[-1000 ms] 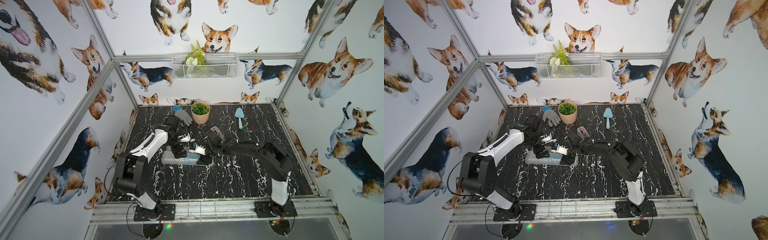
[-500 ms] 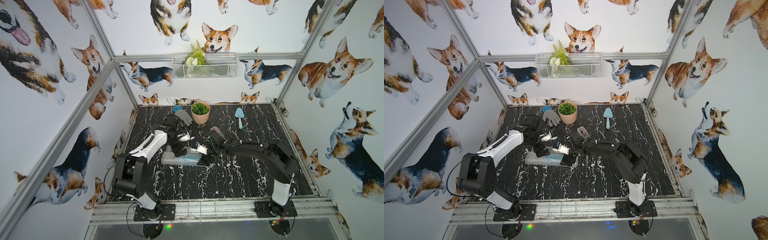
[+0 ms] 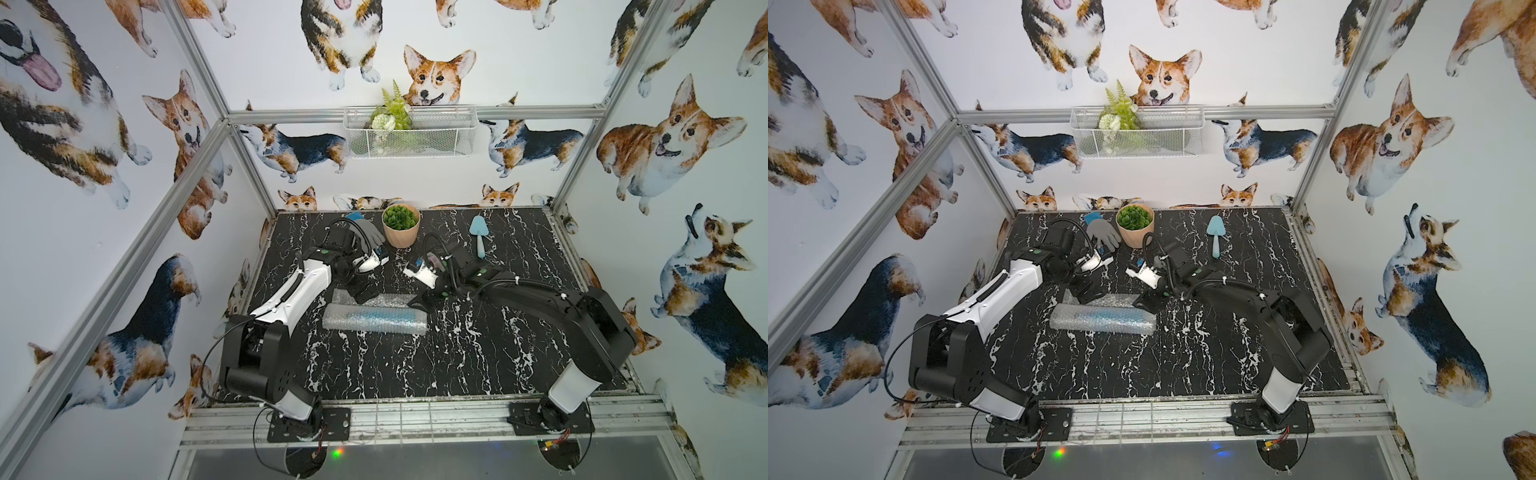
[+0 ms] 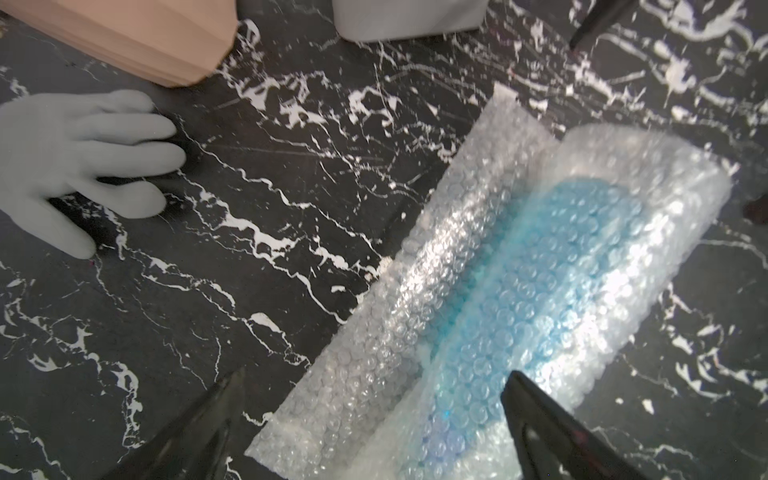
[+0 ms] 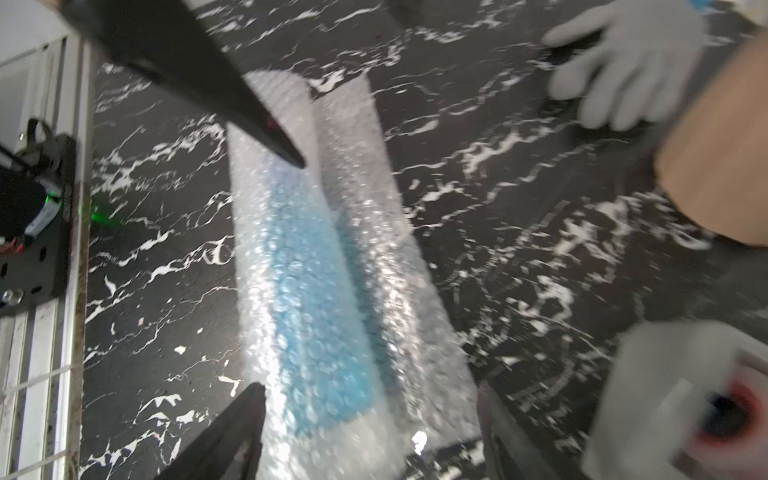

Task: Wrap wine bottles in bubble wrap
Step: Wrap the wine bottle in bubble wrap, then adjust the Tape Cutter at the center of the board.

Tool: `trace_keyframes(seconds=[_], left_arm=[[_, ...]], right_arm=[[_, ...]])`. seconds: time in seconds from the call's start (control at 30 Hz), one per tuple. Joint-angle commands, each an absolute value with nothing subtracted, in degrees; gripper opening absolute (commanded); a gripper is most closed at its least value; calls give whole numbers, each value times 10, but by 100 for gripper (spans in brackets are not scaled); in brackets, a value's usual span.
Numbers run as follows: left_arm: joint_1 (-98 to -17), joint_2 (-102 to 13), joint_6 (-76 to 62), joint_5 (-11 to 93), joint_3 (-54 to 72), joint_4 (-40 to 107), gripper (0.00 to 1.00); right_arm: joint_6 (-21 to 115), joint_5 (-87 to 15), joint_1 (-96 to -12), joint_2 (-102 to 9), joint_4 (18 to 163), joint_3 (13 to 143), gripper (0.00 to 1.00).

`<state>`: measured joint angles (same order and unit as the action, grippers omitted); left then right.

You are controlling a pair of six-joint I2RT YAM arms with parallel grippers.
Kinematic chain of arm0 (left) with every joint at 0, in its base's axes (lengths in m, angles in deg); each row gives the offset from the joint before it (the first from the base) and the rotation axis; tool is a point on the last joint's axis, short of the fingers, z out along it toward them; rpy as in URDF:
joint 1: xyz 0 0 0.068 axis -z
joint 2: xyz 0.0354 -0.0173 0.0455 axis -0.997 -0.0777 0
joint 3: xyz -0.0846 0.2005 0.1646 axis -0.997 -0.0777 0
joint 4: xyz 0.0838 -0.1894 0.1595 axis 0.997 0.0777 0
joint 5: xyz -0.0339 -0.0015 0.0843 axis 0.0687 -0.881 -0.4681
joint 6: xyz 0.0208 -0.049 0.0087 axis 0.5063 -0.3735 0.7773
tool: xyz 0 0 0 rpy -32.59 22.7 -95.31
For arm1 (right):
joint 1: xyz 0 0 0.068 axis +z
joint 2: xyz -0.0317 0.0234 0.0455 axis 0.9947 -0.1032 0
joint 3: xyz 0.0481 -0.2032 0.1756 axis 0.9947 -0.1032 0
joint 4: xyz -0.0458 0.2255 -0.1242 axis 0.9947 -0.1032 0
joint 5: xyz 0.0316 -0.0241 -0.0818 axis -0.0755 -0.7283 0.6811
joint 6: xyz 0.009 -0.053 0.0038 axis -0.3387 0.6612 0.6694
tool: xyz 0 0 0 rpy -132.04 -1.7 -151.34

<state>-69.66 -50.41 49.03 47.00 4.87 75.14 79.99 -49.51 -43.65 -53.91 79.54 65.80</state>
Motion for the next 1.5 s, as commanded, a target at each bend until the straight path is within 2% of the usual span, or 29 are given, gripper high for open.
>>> trace_keyframes(seconds=[0.0,0.3,0.57,0.83,0.97,1.03,1.47], left_arm=[[-684,-511,362,500,79,686,99],[-618,-632,0,418,223,707,93],[-571,-667,-303,410,176,543,86],[-545,-742,-400,384,208,513,70],[-544,-782,-440,400,222,467,57],[-541,-801,-450,397,237,476,50],[-541,-853,-477,401,250,451,35]], right_arm=[[679,-504,-488,-519,768,668,78],[533,-601,-638,-506,704,688,69],[523,-636,-685,-570,678,746,65],[524,-652,-688,-646,674,798,64],[521,-661,-690,-684,677,821,64],[521,-663,-690,-705,673,833,59],[517,-699,-690,-784,669,876,56]])
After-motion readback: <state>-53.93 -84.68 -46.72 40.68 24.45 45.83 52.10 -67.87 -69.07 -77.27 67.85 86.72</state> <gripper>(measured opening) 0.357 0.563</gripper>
